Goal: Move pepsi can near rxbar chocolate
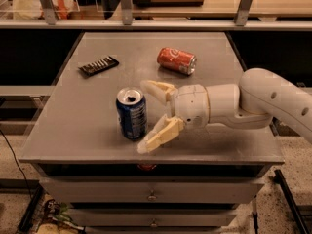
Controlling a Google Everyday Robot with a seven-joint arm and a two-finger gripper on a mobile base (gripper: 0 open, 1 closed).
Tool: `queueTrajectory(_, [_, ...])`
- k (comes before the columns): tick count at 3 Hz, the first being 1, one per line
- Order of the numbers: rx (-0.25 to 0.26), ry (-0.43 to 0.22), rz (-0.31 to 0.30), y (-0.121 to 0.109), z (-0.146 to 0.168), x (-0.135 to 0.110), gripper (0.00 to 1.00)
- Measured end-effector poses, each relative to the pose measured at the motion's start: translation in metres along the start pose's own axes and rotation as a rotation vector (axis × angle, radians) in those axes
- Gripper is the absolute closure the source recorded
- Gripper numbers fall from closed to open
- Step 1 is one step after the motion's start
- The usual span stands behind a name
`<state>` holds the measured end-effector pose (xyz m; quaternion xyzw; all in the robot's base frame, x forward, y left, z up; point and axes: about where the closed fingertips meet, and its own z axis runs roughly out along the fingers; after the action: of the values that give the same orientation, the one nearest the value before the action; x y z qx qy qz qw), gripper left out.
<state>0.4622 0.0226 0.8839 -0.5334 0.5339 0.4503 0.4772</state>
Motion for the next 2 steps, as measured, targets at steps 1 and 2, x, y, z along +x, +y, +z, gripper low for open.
queueTrajectory(1, [-0.016, -0.054, -0.015, 0.003, 0.016, -0.009, 0.18])
queueTrajectory(2, [-0.036, -0.078, -0.015, 0.007, 0.027, -0.013, 0.41])
